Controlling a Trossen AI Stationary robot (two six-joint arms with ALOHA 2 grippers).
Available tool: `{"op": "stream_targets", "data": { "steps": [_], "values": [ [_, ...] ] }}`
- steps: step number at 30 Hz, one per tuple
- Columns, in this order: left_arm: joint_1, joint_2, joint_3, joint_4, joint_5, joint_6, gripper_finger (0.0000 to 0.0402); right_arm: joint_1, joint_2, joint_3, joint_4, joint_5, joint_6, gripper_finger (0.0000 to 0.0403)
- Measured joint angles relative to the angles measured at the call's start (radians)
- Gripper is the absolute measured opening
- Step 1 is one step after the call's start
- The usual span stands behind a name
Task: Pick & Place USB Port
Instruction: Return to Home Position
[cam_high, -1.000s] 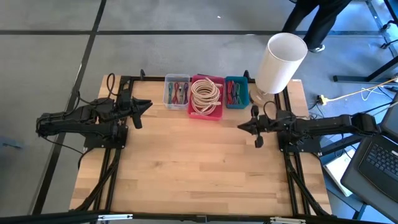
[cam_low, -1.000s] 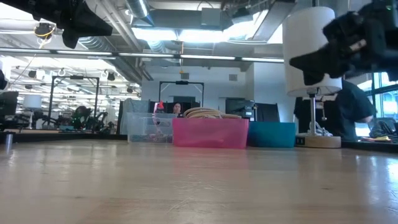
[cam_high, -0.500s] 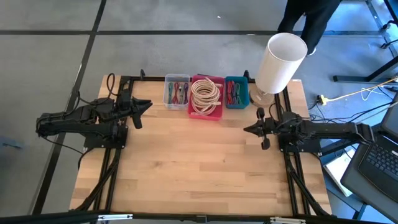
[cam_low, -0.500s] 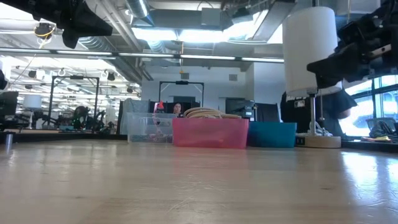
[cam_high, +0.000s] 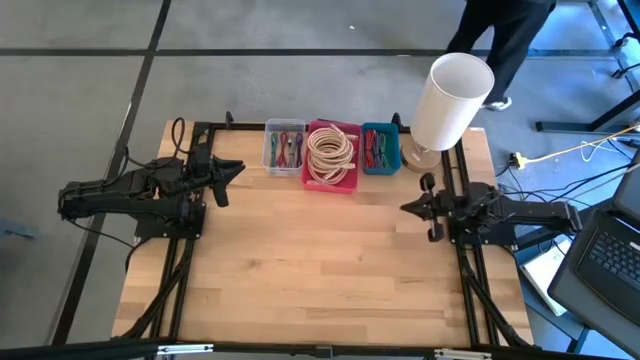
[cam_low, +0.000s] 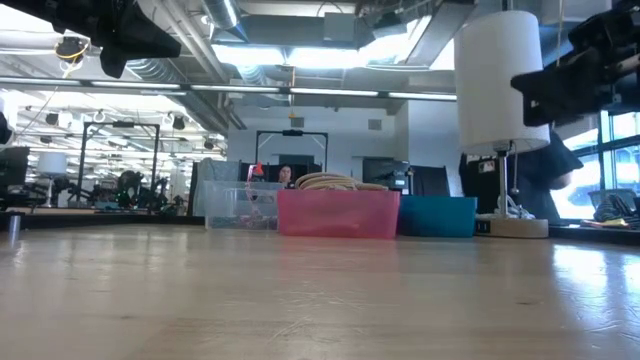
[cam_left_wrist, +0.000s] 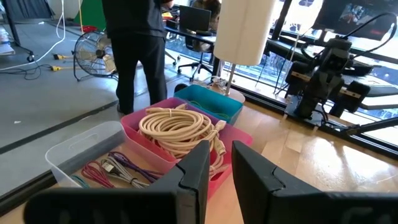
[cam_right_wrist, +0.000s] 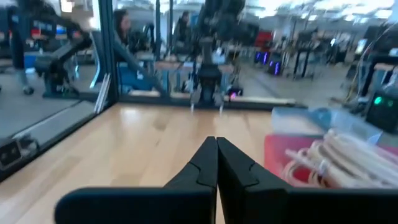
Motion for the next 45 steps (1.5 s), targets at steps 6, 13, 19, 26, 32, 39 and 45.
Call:
{"op": "stream_targets", "data": {
  "steps": [6,13,19,26,32,39,45],
  "values": [
    [0.0,0.0,0.0,0.0,0.0,0.0,0.0061,0.046,-0.042,0.0,-0.007,0.03,0.0,0.0007],
    [0.0,0.0,0.0,0.0,0.0,0.0,0.0061,0.065,-0.031,0.0,-0.008,0.045,0.05,0.001],
    [0.0,0.0,0.0,0.0,0.0,0.0,0.0061,0.065,-0.031,0.0,-0.007,0.045,0.049,0.0011],
    [0.0,0.0,0.0,0.0,0.0,0.0,0.0061,0.065,-0.031,0.0,-0.007,0.045,0.049,0.0011],
    [0.0,0.0,0.0,0.0,0.0,0.0,0.0061,0.065,-0.031,0.0,-0.006,0.045,0.049,0.0012],
    [0.0,-0.003,-0.004,-0.001,0.0,0.0,0.0061,0.065,-0.031,0.0,-0.006,0.045,0.049,0.0012],
    [-0.022,-0.084,-0.071,0.024,0.004,0.041,0.0061,0.065,-0.031,0.0,-0.006,0.045,0.049,0.0012]
  ]
}}
